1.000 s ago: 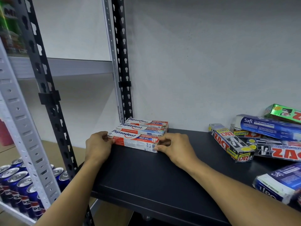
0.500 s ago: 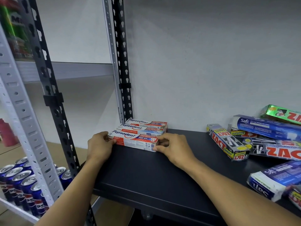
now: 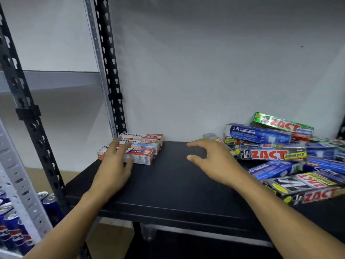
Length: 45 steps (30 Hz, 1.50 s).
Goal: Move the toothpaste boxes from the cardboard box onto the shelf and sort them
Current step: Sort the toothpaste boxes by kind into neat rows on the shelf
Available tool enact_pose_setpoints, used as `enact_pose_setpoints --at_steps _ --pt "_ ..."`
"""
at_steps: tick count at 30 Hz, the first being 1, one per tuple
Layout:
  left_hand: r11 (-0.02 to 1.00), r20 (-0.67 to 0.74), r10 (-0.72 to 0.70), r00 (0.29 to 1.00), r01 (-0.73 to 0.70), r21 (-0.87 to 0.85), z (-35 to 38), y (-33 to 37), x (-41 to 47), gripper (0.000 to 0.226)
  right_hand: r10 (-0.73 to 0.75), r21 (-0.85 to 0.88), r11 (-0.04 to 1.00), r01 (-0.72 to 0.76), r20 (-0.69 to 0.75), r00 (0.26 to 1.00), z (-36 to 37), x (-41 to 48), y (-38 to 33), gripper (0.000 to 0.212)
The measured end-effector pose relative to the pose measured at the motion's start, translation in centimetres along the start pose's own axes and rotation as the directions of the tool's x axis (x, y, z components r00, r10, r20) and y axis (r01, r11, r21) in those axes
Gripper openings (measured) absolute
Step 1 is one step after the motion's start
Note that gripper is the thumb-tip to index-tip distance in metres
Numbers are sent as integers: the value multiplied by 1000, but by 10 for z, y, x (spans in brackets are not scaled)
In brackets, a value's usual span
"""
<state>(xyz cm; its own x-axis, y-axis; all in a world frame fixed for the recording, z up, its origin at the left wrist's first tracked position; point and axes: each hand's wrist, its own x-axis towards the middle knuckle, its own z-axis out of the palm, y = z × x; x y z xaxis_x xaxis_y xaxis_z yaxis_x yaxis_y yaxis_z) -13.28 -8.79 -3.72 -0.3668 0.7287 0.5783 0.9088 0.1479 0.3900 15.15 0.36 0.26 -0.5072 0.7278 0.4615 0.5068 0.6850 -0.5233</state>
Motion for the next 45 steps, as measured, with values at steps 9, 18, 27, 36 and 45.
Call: enact_pose_setpoints --at_steps 9,18,27,36,45 --pt "884 160 443 882 -401 -238 52 123 -10 33 138 -359 922 -144 -43 989 -120 -33 77 29" --pt "809 238 528 816 -397 -434 94 251 12 44 288 -429 818 -383 -270 919 -193 -88 160 26" --pt "825 402 548 733 -394 -406 128 287 19 45 331 -302 886 -353 -126 935 -189 -126 192 31" --pt "818 430 532 729 -311 -485 120 246 23 41 379 -236 881 -410 -166 910 -193 -100 194 46" --pt "813 371 442 817 -190 -550 118 220 30 38 433 -195 874 -446 -105 895 -190 -37 204 62"
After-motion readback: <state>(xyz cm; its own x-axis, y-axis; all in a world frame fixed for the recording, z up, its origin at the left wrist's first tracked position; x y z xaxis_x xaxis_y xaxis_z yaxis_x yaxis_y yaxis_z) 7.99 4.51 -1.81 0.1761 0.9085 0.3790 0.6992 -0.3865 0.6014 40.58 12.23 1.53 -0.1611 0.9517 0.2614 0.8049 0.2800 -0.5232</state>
